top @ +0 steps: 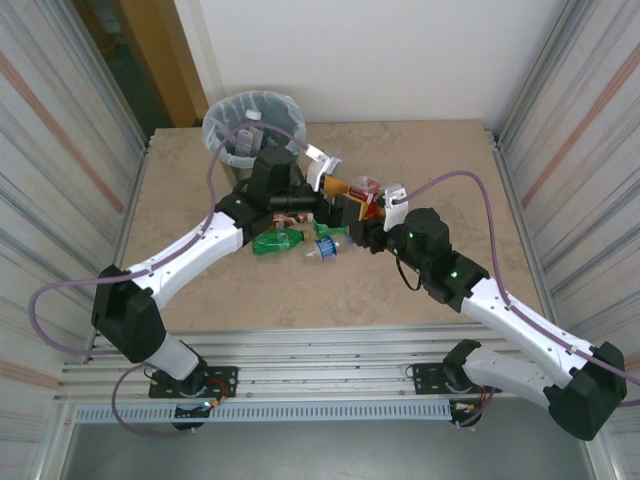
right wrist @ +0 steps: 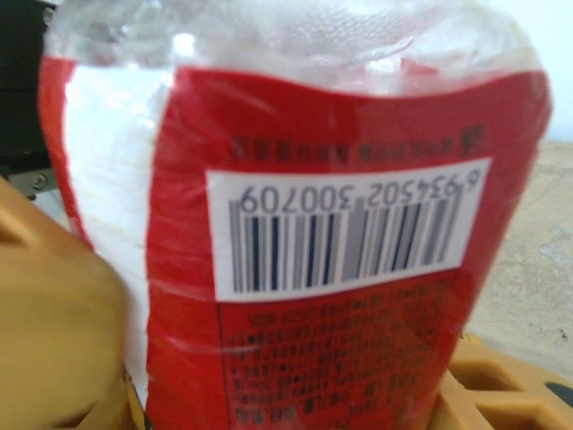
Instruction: Put the plastic bottles in the bin
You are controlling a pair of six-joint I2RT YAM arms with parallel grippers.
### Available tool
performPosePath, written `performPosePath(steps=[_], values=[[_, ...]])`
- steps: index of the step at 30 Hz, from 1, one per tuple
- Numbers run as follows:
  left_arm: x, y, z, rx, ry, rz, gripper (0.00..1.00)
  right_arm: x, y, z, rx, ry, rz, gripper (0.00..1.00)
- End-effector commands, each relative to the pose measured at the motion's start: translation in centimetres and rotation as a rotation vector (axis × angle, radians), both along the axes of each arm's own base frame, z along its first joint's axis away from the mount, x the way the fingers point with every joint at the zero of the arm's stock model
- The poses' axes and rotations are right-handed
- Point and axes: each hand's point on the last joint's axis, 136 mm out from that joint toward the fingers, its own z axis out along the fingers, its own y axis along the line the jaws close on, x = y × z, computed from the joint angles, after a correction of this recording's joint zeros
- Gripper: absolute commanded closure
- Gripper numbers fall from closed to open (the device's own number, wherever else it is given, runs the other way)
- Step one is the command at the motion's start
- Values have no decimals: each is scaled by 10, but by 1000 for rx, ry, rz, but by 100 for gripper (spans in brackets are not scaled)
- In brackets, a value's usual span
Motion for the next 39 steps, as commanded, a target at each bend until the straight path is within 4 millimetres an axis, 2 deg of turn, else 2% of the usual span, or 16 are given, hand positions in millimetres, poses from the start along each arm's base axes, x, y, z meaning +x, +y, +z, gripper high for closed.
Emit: performPosePath(steps=[1,11,12,17,20,30,35,39], values=[[-3,-5,18,-32,-41,-32,1,-2,8,27,19,-63,36,62],[2,-12,18,-50,-20,-27,1,-7,13,30,20,-70,63,63],[3,-12,19,-56,-17,-25,2,-4,17,21,1,-50,67,63],[3,-15,23,-79,-10,-30,5,-3,21,17,-16,-41,72,63],[4,-15,24,-80,-9,-30,11,-2,22,18,-17,-43,72,63],[3,-10,24,-57,-21,-13,47,2,16,21,-21,-52,30,59],[3,-8,25,-53,-26,-2,57,3,12,22,-22,-54,9,51],[4,-4,26,-44,-39,22,67,1,9,22,-19,-53,-1,37]])
